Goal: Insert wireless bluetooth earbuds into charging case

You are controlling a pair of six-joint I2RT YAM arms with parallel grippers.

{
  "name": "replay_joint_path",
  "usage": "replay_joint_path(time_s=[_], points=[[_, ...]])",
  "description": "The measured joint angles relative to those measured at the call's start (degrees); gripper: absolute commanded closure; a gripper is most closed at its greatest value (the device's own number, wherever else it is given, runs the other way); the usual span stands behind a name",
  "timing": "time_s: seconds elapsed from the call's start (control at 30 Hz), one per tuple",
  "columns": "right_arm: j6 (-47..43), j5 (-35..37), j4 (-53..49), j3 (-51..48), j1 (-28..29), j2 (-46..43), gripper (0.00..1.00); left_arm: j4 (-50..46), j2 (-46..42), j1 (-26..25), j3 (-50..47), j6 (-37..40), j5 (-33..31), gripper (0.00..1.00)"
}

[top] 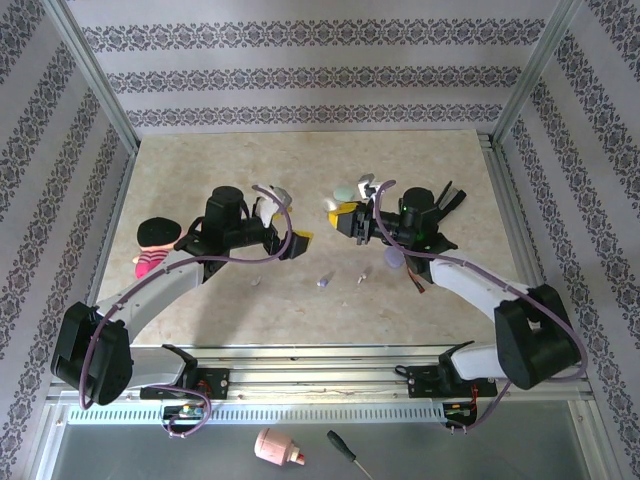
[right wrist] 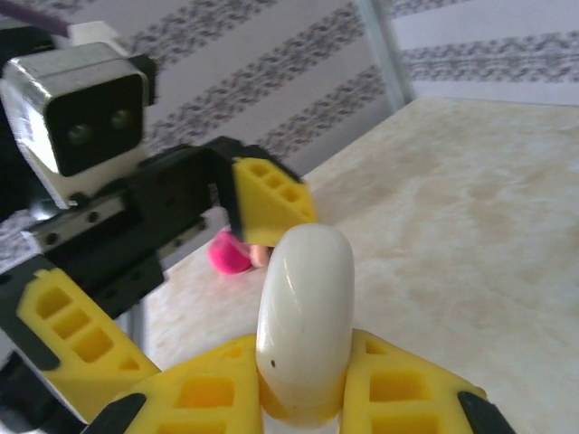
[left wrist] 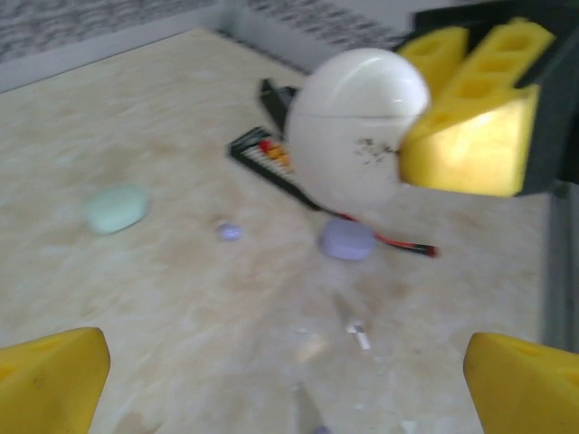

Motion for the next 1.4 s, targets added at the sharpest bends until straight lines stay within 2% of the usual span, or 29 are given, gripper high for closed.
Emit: replay_joint_path(time_s=[0.2,0.3,0.37,0.67,1.07,1.13,1.23,1.3,1.4], points=[[-2.9,-7.7,-6.8,2.5,1.0,-5.0,0.92,9.7,-0.1,0.0,-1.6,-1.5,13.0,0.07],[-3.1,-10.1,-8.0,3.8,2.6,-5.3,0.92,15.0,-0.1,-0.2,-1.9,-3.6,17.4,0.23],[-3.4,-11.3,-8.3,4.5,3.8,-5.3,0.91,18.8,-0.1,-0.4,-2.4,-5.4,19.6,0.30],[-4.0,-14.0,-8.7,6.1,4.6,-5.0,0.91,28.8,-0.1,-0.7,-3.5,-11.5,25.0,0.58],[-4.9,-16.4,-9.6,6.1,4.6,-4.8,0.90,22.8,-1.1,-0.6,-2.9,-8.4,25.9,0.86],[-5.1,-16.5,-9.6,6.1,4.6,-4.7,0.86,22.3,-1.1,-0.6,-2.8,-8.3,26.0,0.91],[-5.5,-16.3,-10.0,6.1,4.6,-4.5,0.65,21.7,-1.1,-0.6,-2.8,-7.8,26.1,0.94],[-5.3,-16.0,-10.2,6.2,4.6,-4.5,0.55,21.2,-1.3,-0.7,-2.8,-6.4,25.9,0.95],[-4.5,-15.6,-10.3,6.3,4.6,-4.6,0.52,20.1,-1.5,-0.6,-2.8,-4.0,24.9,0.95]])
